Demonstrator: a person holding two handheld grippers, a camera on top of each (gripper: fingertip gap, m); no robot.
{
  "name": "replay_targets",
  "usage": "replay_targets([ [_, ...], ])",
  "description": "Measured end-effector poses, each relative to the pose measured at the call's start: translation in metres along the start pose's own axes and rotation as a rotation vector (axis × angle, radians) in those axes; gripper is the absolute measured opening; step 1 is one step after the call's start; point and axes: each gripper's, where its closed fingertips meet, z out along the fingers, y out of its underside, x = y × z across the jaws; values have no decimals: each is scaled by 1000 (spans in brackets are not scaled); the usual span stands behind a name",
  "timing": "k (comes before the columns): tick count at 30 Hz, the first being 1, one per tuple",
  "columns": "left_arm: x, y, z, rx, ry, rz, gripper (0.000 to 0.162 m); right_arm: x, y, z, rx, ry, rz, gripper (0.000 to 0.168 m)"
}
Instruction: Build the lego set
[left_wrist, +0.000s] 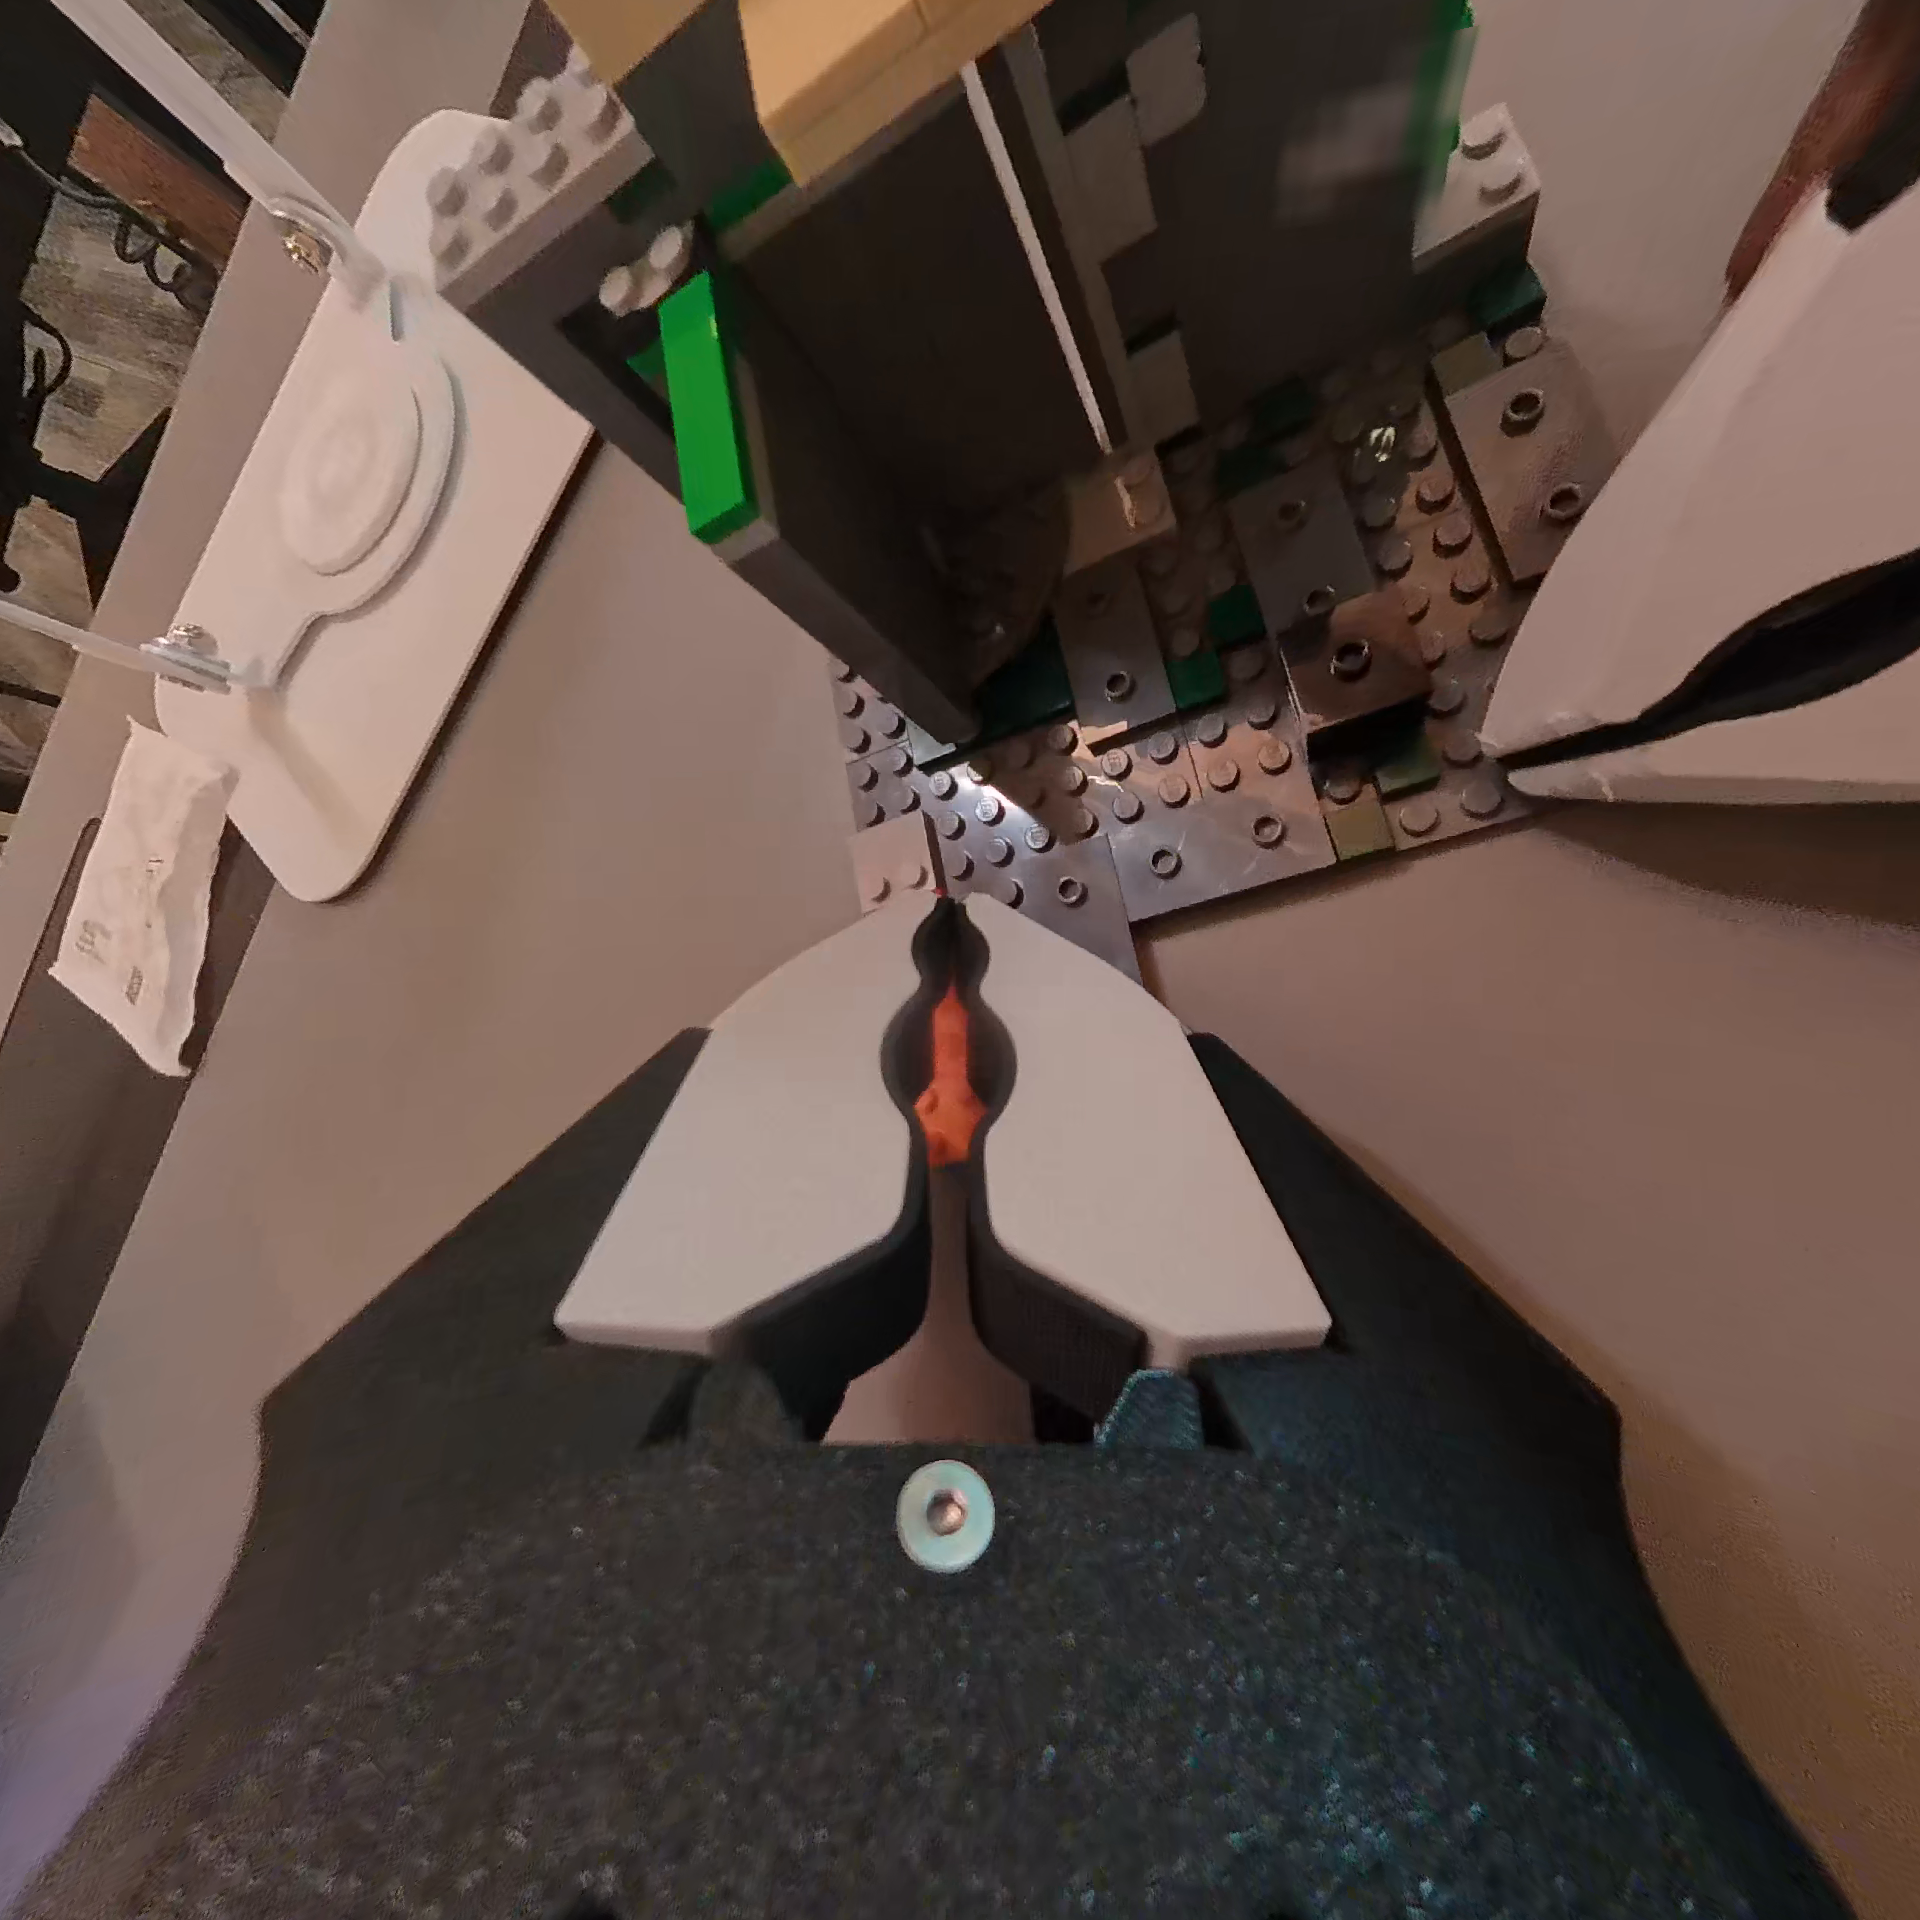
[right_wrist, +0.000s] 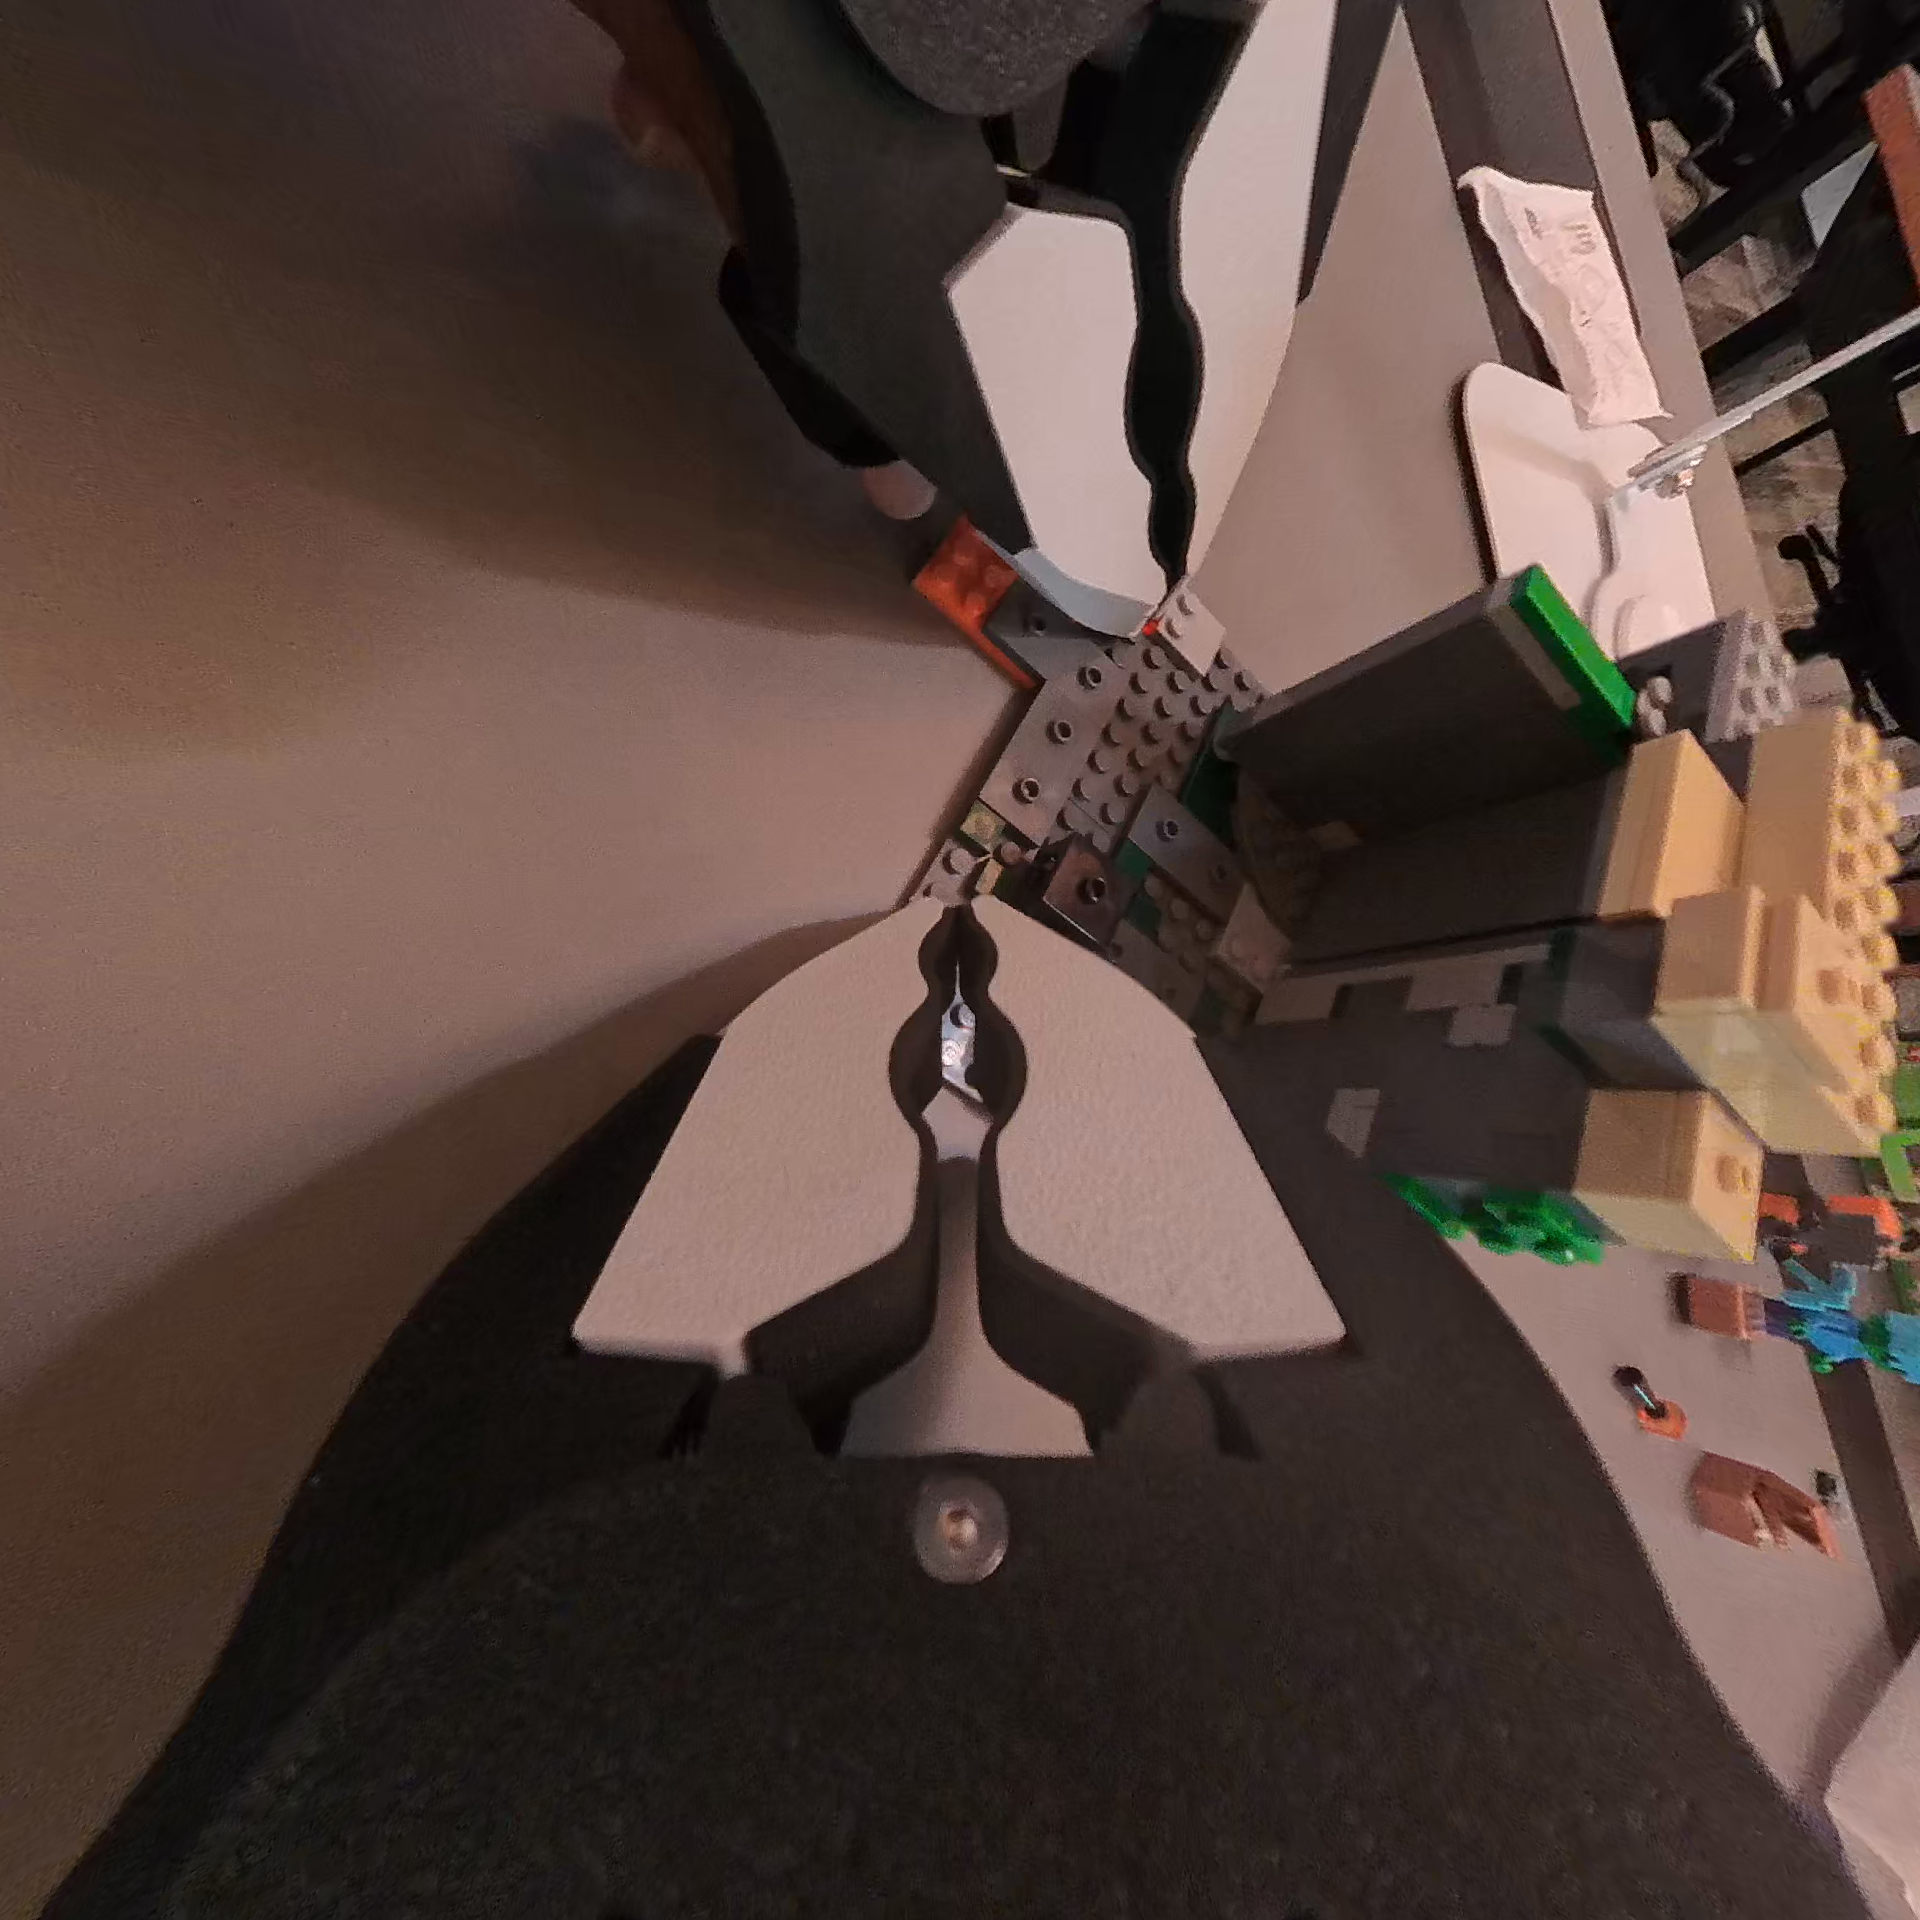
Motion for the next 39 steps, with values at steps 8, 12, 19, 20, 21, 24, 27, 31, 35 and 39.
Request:
replay_targets([
  [8,-5,-3,6,8,-1,-10,0,-5,-3,5,3,7,-25,0],
  [12,-11,-10,-2,69,-36,-34,0,8,-15,-8,109,11,82,0],
  [19,-29,-48,-68,314,-134,-269,0,59,-35,-62,318,160,317,0],
  [20,-31,-50,-79,334,-150,-317,0,64,-37,-70,342,180,352,0],
  [21,-31,-50,-89,347,-161,-363,0,67,-38,-77,367,197,385,0],
  [24,-25,-50,-113,404,-180,-499,0,75,-41,-96,422,260,465,0],
  [27,-12,-44,-127,442,-175,-621,0,74,-40,-106,431,274,552,0],
  [31,14,-27,-130,391,-186,-673,0,58,-34,-106,394,216,670,0],
  [35,35,-10,-122,315,-186,-711,0,34,-15,-97,299,173,746,0],
  [39,48,-4,-120,288,-207,-755,0,20,4,-97,237,194,786,0],
])
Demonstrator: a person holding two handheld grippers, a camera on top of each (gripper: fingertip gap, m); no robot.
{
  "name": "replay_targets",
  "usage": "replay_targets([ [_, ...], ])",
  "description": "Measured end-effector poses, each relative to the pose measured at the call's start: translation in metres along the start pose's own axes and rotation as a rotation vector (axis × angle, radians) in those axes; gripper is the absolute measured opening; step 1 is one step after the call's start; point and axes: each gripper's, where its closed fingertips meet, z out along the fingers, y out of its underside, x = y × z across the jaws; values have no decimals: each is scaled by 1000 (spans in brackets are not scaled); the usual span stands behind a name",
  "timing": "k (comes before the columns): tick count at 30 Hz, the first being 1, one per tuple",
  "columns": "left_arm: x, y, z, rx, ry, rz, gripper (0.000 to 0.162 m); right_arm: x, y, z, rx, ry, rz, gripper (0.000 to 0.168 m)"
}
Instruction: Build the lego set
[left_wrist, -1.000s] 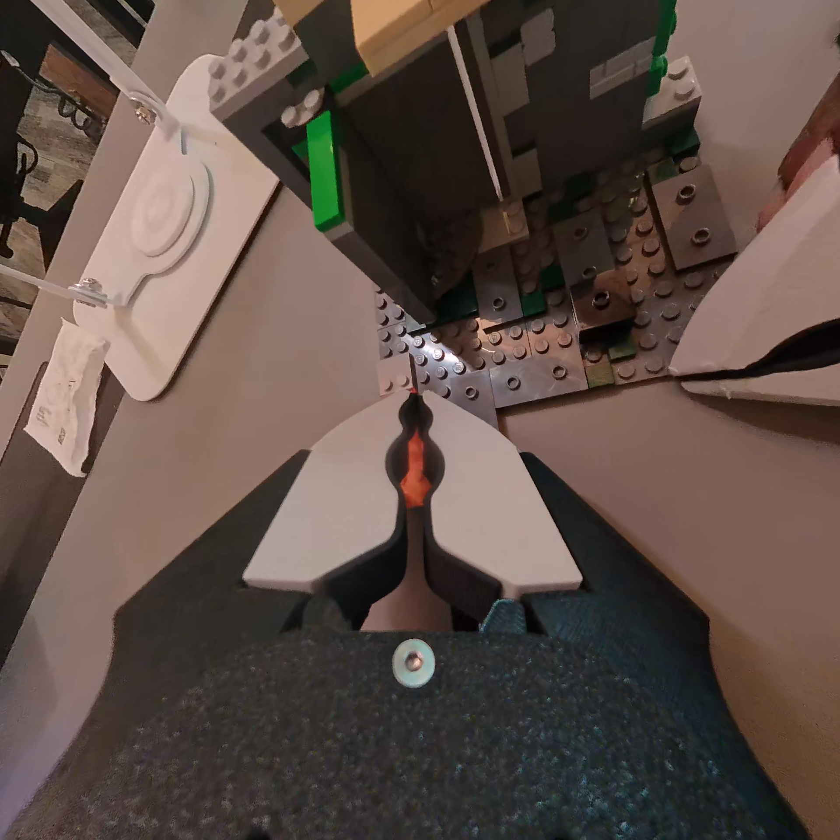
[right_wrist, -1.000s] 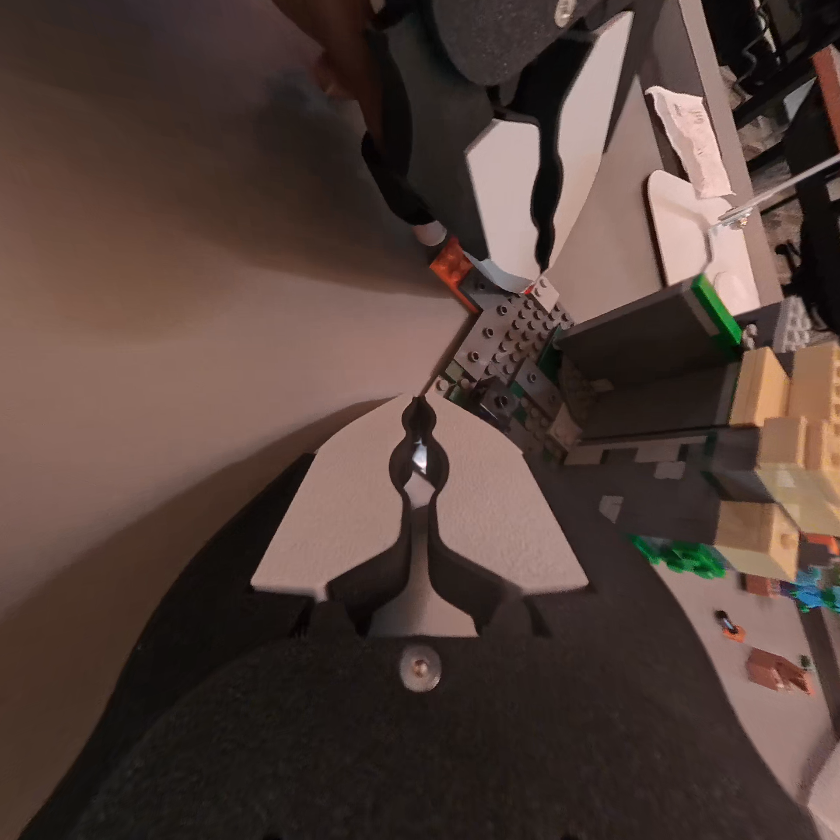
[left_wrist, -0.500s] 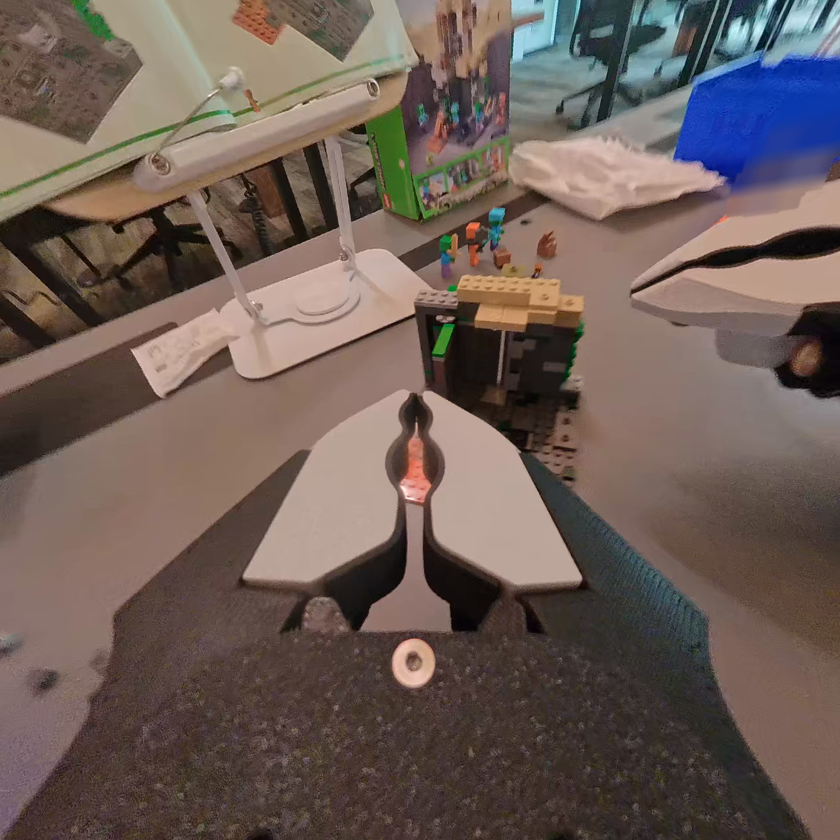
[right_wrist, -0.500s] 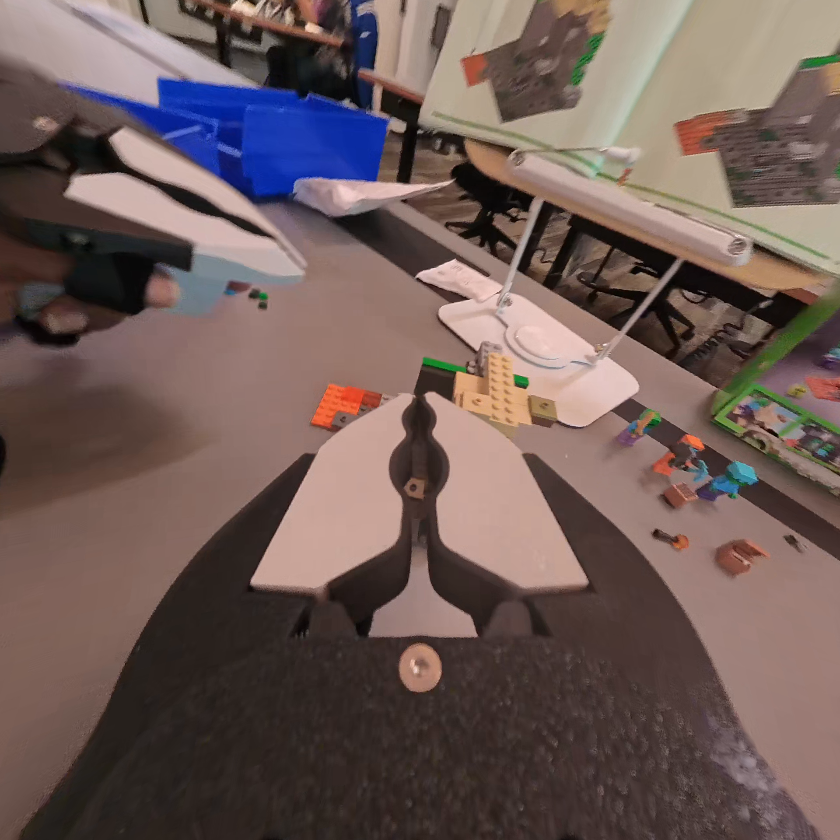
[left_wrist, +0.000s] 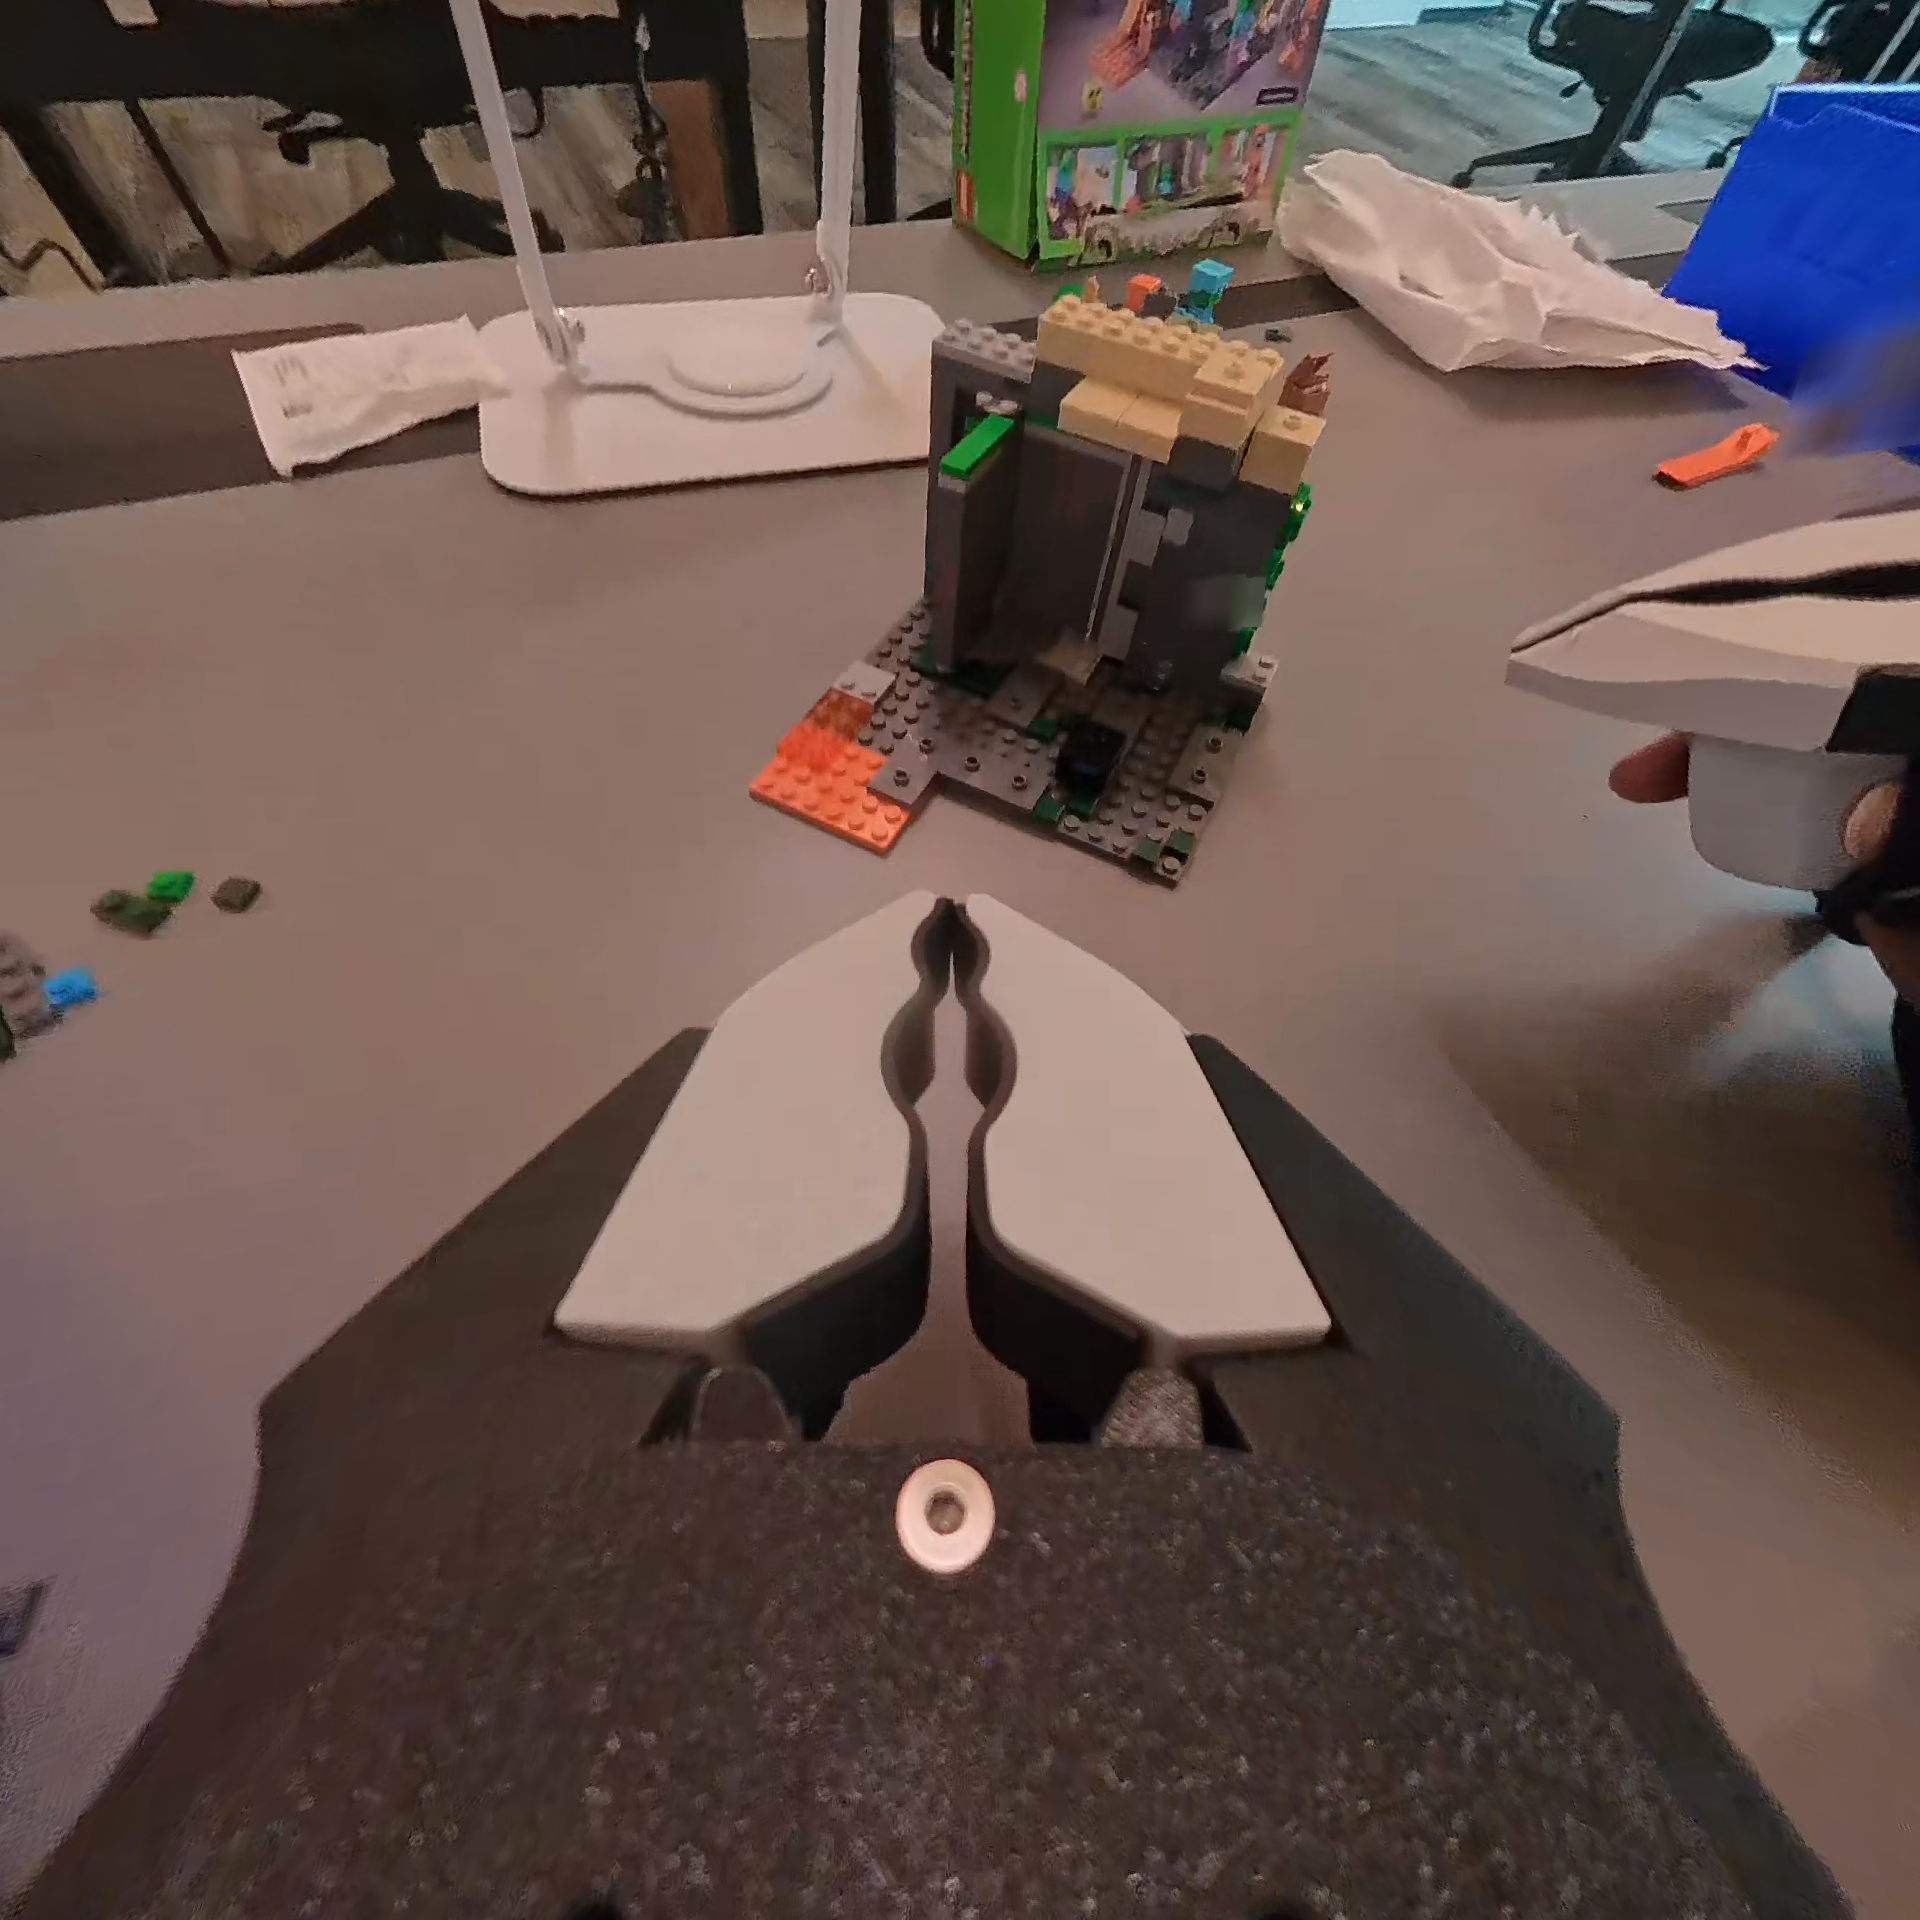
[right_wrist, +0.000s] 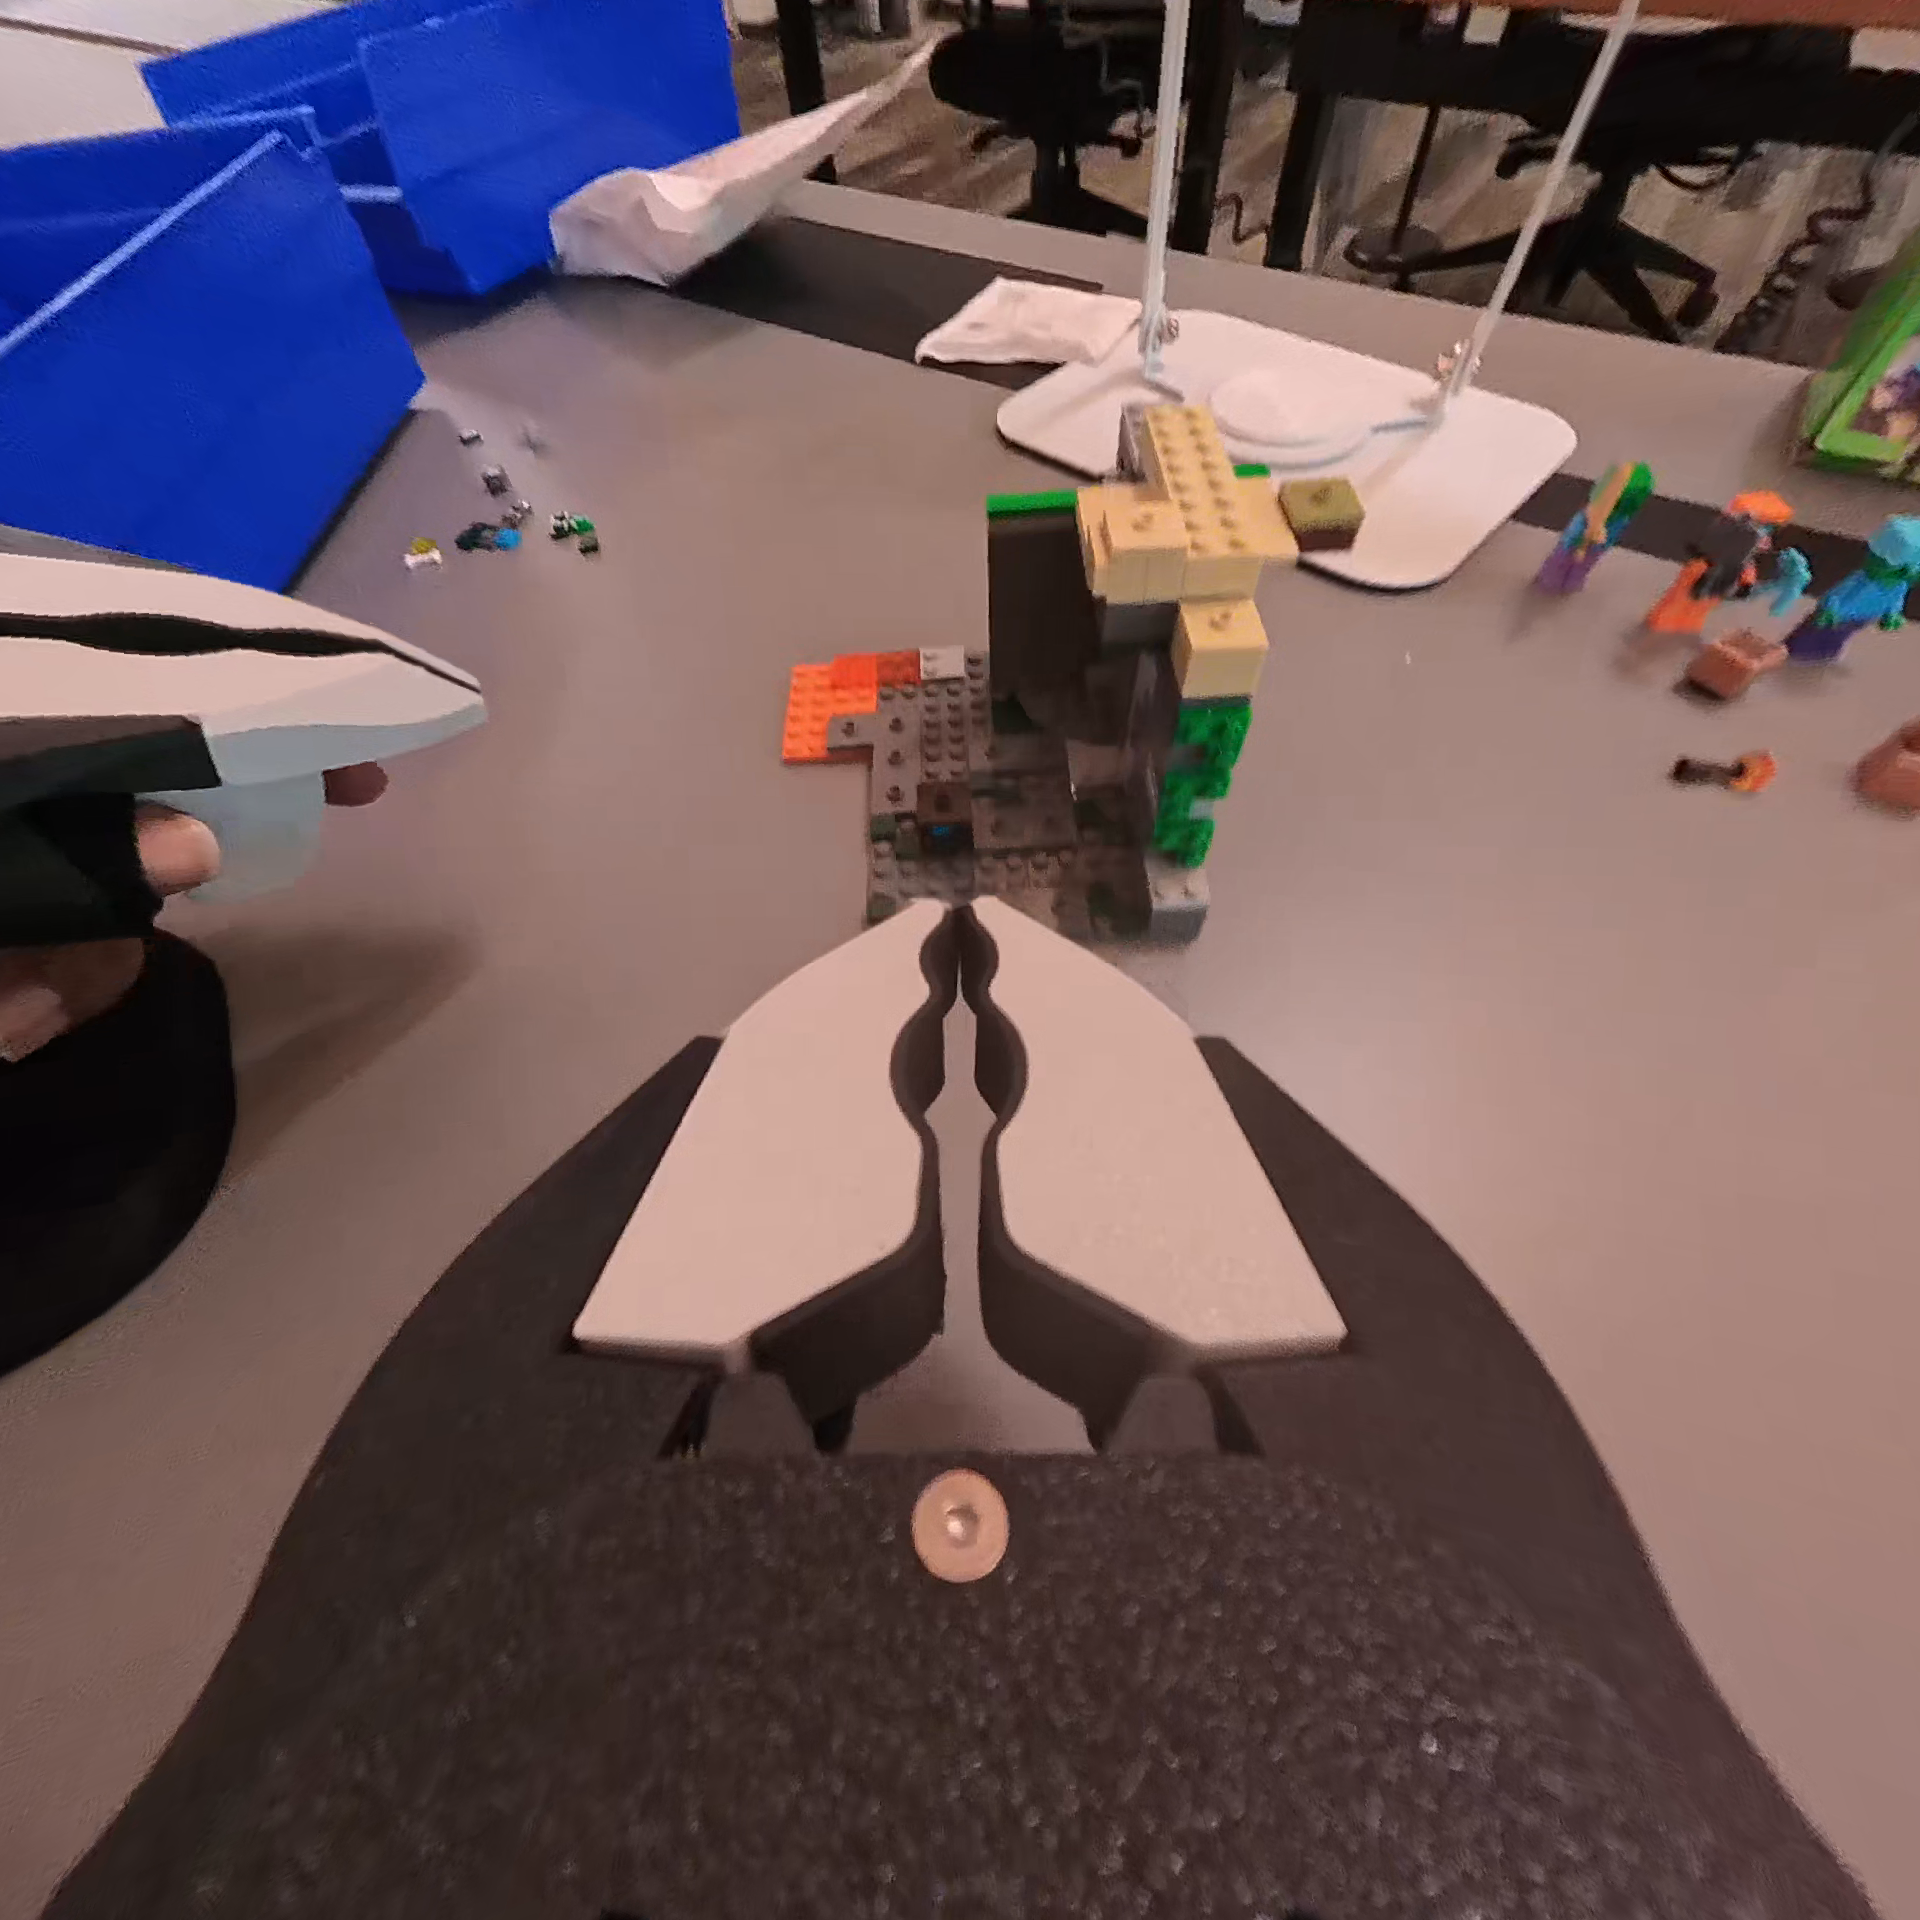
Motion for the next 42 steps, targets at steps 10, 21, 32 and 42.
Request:
replay_targets([
  [10,-12,13,-2,-25,-111,-39,0,-1,23,0,-45,47,-26,0],
  [21,-12,16,-1,-33,-111,-37,0,-4,27,4,-57,46,-47,0],
  [32,-12,16,0,-36,-108,-31,0,-5,27,4,-52,39,-47,0],
  [42,-8,9,-2,-16,-107,0,0,-6,21,3,-37,27,-42,0],
])
